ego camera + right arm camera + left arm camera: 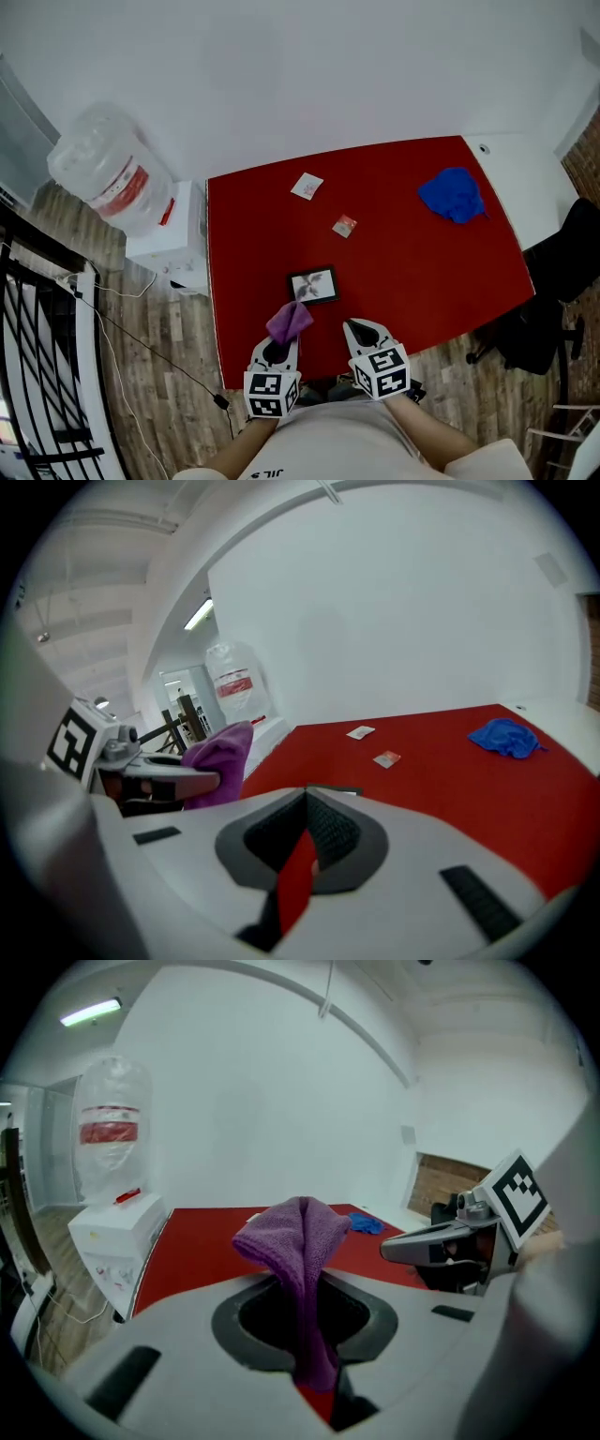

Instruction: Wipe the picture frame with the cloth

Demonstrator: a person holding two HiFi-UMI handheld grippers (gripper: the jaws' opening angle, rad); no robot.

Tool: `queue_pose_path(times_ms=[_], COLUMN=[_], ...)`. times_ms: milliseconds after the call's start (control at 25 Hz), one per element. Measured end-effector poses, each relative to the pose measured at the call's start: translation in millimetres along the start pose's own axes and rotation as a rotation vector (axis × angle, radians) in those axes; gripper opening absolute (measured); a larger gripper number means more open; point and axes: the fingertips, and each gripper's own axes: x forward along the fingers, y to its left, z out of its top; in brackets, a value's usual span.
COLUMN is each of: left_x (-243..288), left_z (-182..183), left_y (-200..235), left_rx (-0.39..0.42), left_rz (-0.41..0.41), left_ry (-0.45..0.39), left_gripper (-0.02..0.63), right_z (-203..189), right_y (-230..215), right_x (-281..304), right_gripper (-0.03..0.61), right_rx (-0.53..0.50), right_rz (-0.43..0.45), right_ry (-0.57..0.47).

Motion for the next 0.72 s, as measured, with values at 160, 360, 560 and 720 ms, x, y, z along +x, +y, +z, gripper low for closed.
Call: queue_pose_path(times_ms=[160, 360, 560, 720], left_x=[-20.5, -29.7, -32.1, -34.7], left_z=[5.7, 13.9, 14.9, 14.4], left_y=[11.6, 24.3, 23.6, 21.9], left_rx=[-0.03, -0.022, -0.009, -0.008], left_rz=[0.072, 0.105, 0.1, 0.093], left_ry=[-0.059, -0.093, -0.094, -0.091], left_gripper=[0.057, 0.057, 0.057, 0.057], right_z=[6.2, 8.3, 9.9, 11.0], right_y=[12.7, 23.7, 36.3, 39.6], right_x=[-8.7, -8.7, -9.4, -10.7], right_gripper=[0.003, 0.003, 0.003, 0.003], right_rx=[0.027, 0.006, -0.017, -0.065], right_rz=[-0.019, -0.045, -0.03, -0.035], right_ry=[-0.002, -0.016, -0.034, -0.027])
